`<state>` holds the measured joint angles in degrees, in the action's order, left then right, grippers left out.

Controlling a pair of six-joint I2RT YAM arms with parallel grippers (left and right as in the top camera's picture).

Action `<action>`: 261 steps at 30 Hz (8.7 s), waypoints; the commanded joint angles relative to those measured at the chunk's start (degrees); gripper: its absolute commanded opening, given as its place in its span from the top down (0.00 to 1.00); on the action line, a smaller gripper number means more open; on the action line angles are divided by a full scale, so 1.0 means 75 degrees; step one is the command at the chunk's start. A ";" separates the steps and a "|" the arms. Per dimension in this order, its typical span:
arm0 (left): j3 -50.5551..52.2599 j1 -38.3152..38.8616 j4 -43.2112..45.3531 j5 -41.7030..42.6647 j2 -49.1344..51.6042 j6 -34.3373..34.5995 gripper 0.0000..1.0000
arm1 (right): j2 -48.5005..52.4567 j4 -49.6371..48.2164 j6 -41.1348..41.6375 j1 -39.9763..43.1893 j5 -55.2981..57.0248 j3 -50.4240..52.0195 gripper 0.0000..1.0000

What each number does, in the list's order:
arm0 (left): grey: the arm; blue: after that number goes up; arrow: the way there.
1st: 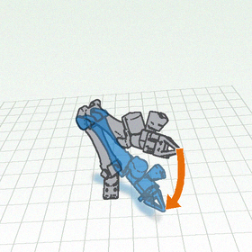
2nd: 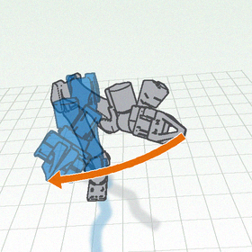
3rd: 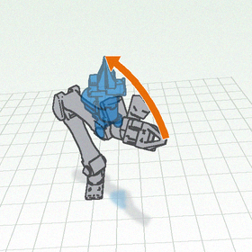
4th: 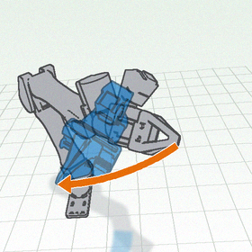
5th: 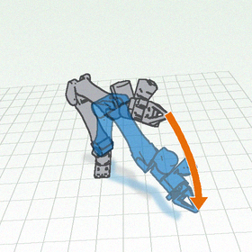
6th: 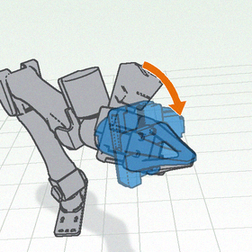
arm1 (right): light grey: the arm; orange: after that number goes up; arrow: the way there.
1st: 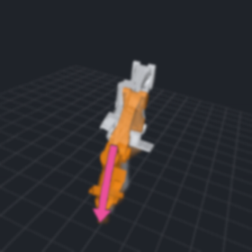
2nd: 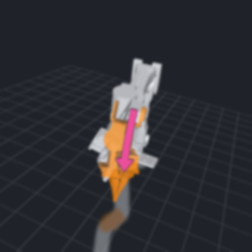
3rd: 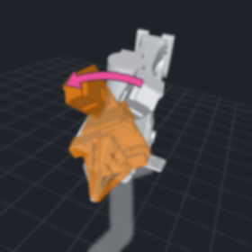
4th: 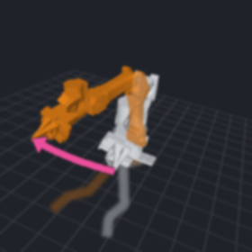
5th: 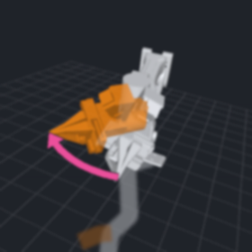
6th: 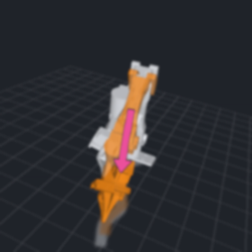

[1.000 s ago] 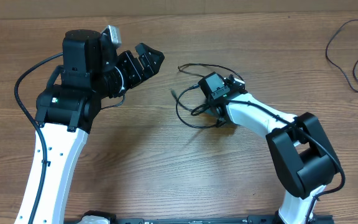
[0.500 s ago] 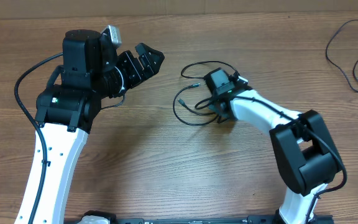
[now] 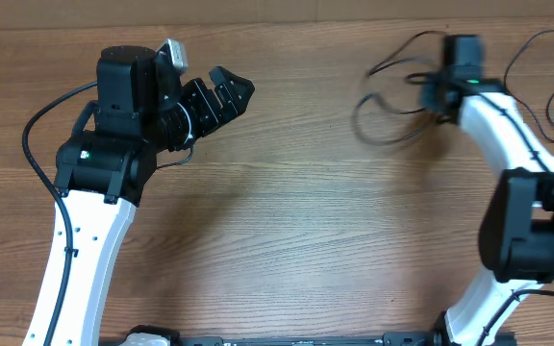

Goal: Untangle cables

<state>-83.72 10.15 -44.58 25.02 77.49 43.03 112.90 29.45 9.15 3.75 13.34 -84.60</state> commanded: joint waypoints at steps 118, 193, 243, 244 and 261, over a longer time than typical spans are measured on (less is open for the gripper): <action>-0.0122 0.0050 0.0023 -0.0017 0.0012 -0.0169 0.01 | -1.1447 0.0784 0.1784 -0.0557 -0.3923 0.5788 0.00; -0.0122 0.0050 0.0023 -0.0017 0.0012 -0.0169 0.01 | -1.5032 -0.3267 0.1454 -0.0621 -0.1877 1.1220 0.00; -0.0119 0.0050 0.0023 -0.0017 0.0012 -0.0169 0.00 | -1.5032 -0.3264 -0.0839 -0.0023 -0.1842 1.1220 0.00; -0.0122 0.0050 0.0023 -0.0017 0.0012 -0.0169 0.00 | -1.5032 -0.3264 -0.1174 -0.0023 -0.1842 1.1220 0.00; -0.0122 0.0050 0.0023 -0.0017 0.0012 -0.0169 0.00 | -1.5032 -0.3279 -0.1848 -0.0026 -0.1845 1.1220 0.00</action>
<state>-83.72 10.15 -44.58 25.02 77.49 43.03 0.84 5.19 -3.90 3.33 -1.04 -1.06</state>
